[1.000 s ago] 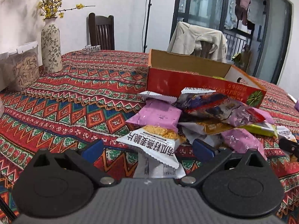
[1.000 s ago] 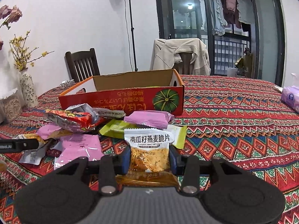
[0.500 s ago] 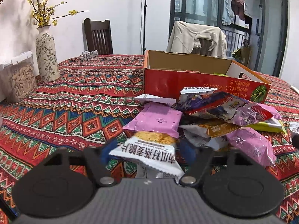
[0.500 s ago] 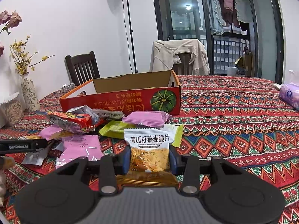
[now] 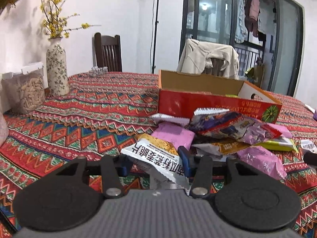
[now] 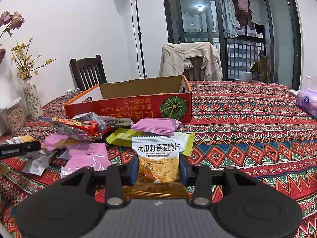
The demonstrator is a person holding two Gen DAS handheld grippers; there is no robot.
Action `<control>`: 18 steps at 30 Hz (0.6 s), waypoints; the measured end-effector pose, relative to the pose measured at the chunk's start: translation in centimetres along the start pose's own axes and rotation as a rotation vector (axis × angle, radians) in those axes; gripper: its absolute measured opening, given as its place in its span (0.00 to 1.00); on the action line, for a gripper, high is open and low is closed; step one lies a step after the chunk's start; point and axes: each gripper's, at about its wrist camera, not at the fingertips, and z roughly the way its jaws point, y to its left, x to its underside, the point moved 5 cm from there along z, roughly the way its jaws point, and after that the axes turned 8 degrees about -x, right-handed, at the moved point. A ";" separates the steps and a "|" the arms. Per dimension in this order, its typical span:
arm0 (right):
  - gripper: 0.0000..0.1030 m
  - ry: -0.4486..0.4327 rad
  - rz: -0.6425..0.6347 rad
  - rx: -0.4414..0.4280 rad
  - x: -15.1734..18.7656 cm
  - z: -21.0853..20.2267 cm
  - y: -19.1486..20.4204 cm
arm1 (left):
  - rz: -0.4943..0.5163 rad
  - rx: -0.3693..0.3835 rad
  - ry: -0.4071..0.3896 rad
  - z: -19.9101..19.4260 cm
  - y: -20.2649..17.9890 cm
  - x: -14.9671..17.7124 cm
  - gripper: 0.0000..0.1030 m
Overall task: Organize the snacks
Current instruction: 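Lift the crisp packet with the right gripper while the left gripper grasps a white packet, then lower both packets into the cardboard box and open both grippers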
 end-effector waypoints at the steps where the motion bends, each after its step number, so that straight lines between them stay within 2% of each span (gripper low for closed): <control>1: 0.39 -0.002 -0.001 0.000 0.0 -0.1 0.0 | -0.007 0.003 -0.008 -0.2 0.1 -0.2 0.47; 10: 0.39 -0.024 -0.010 0.008 -1.1 -0.2 0.3 | -0.019 0.029 -0.086 -1.5 -0.2 -2.8 0.46; 18: 0.39 -0.087 -0.016 0.033 -4.2 0.0 -0.2 | -0.036 0.069 -0.121 -0.4 -1.7 -6.0 0.46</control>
